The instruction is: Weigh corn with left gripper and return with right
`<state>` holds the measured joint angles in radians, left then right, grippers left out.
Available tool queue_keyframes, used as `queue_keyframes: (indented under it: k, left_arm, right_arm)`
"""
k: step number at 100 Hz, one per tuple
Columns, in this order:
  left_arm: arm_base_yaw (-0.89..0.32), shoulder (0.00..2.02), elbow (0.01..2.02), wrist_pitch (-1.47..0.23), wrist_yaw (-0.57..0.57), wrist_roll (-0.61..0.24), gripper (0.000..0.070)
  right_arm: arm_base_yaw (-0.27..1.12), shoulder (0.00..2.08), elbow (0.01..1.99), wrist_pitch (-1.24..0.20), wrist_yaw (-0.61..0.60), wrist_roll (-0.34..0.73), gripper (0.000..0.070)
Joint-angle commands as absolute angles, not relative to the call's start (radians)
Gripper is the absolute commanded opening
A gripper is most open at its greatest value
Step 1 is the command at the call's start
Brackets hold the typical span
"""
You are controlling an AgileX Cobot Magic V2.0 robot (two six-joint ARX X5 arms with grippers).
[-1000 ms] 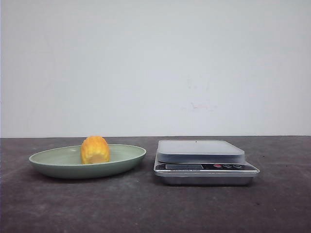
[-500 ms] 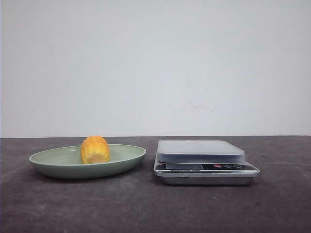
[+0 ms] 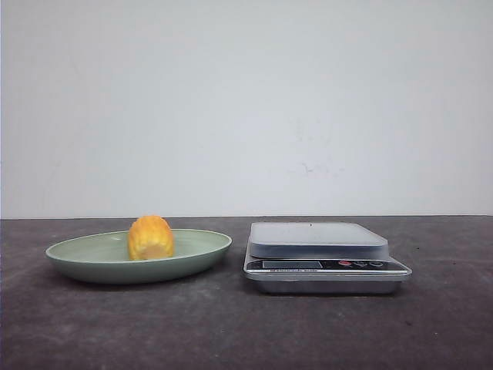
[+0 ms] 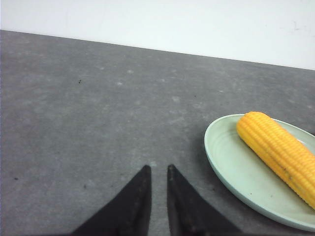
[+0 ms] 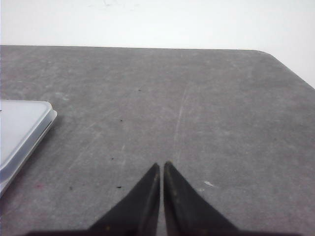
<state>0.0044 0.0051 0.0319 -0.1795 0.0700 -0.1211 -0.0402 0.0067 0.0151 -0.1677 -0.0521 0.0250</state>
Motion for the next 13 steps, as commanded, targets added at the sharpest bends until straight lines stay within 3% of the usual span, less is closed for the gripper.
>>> queue_keyframes:
  k: [1, 13]
  left_arm:
    - [0.004, 0.003, 0.014, -0.186, 0.071, -0.110, 0.0015]
    - [0.004, 0.003, 0.014, -0.186, 0.071, -0.110, 0.0015]
  right_arm:
    - [-0.040, 0.004, 0.010, -0.157, -0.052, 0.019, 0.0007]
    - [-0.040, 0.004, 0.010, -0.157, -0.052, 0.019, 0.0007]
